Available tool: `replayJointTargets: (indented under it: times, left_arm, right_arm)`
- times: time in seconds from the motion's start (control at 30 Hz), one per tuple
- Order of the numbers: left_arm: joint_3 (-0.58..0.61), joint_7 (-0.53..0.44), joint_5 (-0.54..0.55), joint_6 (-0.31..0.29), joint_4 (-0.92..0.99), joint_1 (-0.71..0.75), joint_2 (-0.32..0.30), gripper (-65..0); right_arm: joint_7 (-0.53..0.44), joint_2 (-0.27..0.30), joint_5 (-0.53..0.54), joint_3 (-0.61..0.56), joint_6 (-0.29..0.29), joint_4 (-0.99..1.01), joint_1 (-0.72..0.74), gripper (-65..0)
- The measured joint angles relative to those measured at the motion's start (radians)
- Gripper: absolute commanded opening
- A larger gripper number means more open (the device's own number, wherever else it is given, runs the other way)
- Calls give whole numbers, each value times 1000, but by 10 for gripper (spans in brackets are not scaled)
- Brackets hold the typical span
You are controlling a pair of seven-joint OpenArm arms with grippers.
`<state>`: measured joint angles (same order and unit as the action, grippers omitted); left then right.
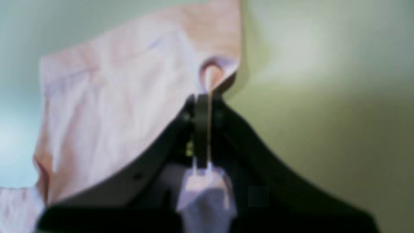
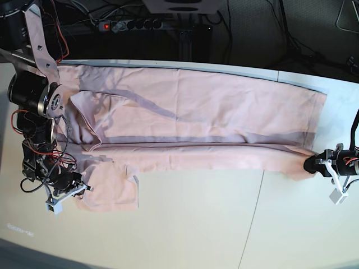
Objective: Fold the T-shirt properly
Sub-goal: 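Lift the right gripper holding the shirt corner upward, then pull the folded strip's ends apart with both grippers and lay it flat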
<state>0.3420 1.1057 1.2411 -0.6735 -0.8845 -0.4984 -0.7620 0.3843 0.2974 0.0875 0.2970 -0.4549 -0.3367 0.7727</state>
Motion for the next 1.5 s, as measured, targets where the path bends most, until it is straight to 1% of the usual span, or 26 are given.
replayJointTargets:
  times: [0.03, 0.1, 0.2, 0.3, 0.4, 0.47, 0.53, 0.6, 0.67, 0.77, 0.87, 0.9, 0.97, 1.07, 1.17, 1.27, 1.5]
  left_arm:
    - [0, -6, -2, 0, 0, 0, 0, -650]
    - [0, -7, -3, 0, 0, 0, 0, -650]
    - [0, -48, -34, 0, 0, 0, 0, -650]
    - [0, -118, -132, 0, -2, 0, 1, -650]
    - [0, -157, -184, 0, -2, 1, 0, -650]
    - [0, -159, -202, 0, -3, 3, 0, -650]
    - [0, -162, -228, 0, -3, 3, 0, -650]
    - [0, -162, -240, 0, -3, 3, -1, -650]
    - [0, -187, -237, 0, -8, 9, -6, -650]
    - [1, -213, -239, -1, -74, 56, -40, -650]
    - [1, -237, -248, -8, -182, 142, -84, -650]
    - [2, -254, -256, -9, -220, 171, -97, -650]
    - [5, -320, -285, -10, -286, 219, -122, -650]
    - [5, -401, -363, -11, -363, 256, -153, -650]
    - [5, -459, -476, -11, -407, 292, -158, -650]
    - [5, -507, -573, -12, -442, 328, -157, -650]
    - [5, -515, -587, -11, -473, 356, -162, -650]
  right_arm:
    - [-16, 0, -27, 0, 0, -5, -3, -650]
    - [-13, -2, -100, 0, 0, -29, -5, -650]
    - [-13, -1, -105, -37, -2, -85, -31, -650]
    - [5, 5, -114, -120, -2, -190, -76, -650]
    - [-3, 24, -87, -230, -2, -328, -144, -650]
    - [-13, 50, -46, -289, -2, -429, -199, -650]
    - [-27, 83, -14, -321, -4, -528, -254, -650]
    - [-26, 114, 3, -325, -4, -626, -304, -650]
    - [-26, 144, 17, -325, -4, -718, -349, -650]
    - [-34, 184, 32, -326, -4, -822, -414, -650]
    - [-30, 224, 52, -328, -5, -901, -481, -650]
    - [-28, 238, 60, -328, -5, -928, -500, -650]
    - [-27, 266, 77, -328, -5, -980, -532, -650]
    - [-36, 304, 81, -327, -5, -1056, -570, -650]
    - [-35, 330, 72, -327, -5, -1104, -613, -650]
    - [-37, 340, 26, -327, -5, -1125, -640, -650]
    - [-55, 393, 24, -327, -5, -1193, -732, -650]
